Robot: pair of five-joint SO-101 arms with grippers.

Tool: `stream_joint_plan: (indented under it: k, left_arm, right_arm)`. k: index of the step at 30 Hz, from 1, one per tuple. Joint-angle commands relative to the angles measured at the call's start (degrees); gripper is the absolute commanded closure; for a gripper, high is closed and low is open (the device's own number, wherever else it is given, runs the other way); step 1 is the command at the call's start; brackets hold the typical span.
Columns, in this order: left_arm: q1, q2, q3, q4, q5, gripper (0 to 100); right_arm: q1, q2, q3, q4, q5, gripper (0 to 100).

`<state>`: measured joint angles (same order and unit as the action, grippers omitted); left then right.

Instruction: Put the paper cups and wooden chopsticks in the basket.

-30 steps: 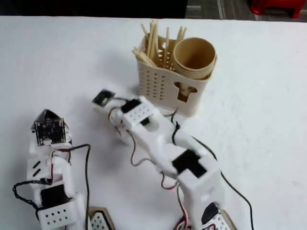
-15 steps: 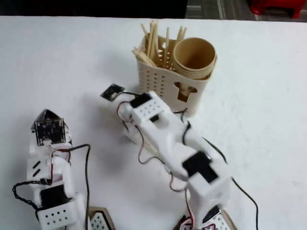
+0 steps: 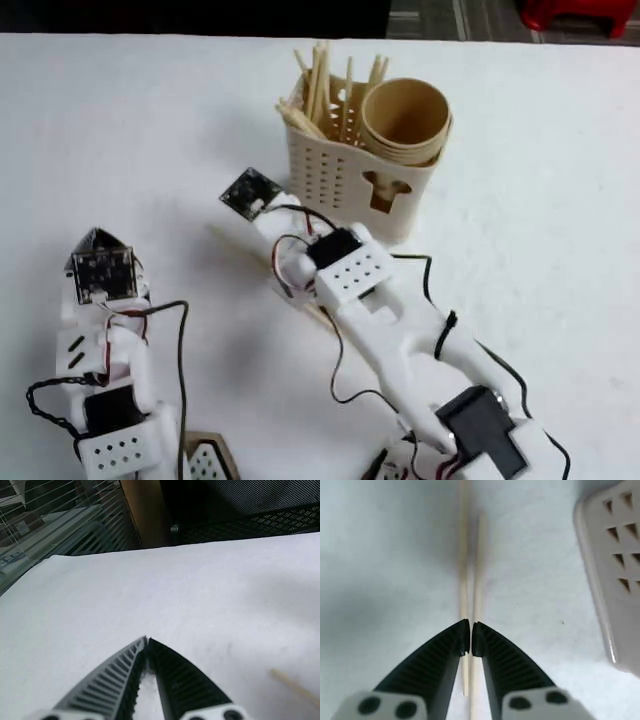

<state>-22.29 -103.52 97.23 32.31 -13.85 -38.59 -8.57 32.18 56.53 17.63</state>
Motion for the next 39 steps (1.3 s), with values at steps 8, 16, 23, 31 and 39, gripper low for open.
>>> stream_joint_plan:
  k: [8,16,23,31,39]
  left_arm:
    - [-0.1,-0.8,-0.2,-1.1,0.0,97]
    - [-0.1,-0.8,-0.2,-1.1,0.0,97]
    - [-0.1,-0.8,-0.2,-1.1,0.0,97]
    - [-0.1,-0.8,-0.2,-1.1,0.0,97]
    - [-0.1,-0.8,-0.2,-1.1,-0.1,97]
  right_arm:
    - [-4.8,14.7,-4.7,-5.3,0.4,80.3]
    - [-4.9,25.4,-14.1,1.1,3.9,97.8]
    - [-4.5,20.0,-13.0,2.4,4.9,97.8]
    - [-4.5,-0.7,-1.1,-0.8,4.0,97.9]
    - [-3.4,-15.3,4.7,-1.6,2.2,97.9]
